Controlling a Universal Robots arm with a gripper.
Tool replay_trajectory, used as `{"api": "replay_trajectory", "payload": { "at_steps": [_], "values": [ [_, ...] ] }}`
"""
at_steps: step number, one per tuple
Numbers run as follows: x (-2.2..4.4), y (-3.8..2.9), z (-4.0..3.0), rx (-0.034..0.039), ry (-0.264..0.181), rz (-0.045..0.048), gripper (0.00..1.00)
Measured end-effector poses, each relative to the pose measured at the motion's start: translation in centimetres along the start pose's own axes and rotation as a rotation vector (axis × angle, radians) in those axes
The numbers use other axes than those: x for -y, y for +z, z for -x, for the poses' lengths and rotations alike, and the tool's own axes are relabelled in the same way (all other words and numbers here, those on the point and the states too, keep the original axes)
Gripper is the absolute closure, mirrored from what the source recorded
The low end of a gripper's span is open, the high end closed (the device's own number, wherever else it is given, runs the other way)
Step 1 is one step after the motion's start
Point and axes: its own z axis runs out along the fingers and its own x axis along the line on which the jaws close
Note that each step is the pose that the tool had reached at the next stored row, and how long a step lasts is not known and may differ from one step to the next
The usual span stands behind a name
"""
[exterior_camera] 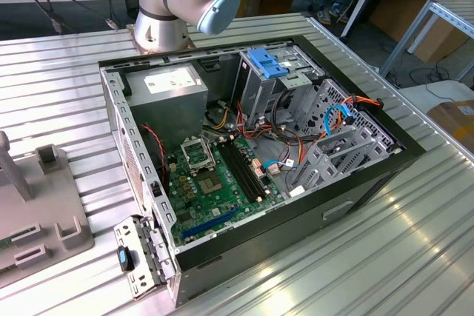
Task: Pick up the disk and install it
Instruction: 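Pick up the disk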
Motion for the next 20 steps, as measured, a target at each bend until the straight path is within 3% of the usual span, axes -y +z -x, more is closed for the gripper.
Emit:
{"api": "replay_trajectory", "payload": {
  "at_steps": [11,20],
  "values": [
    [0.00,0.06,0.00,-0.0105,-0.238,0.0028,0.89],
    [-0.02,0.07,0.01,-0.0117,-0.267,0.0030,0.89]
  ]
}}
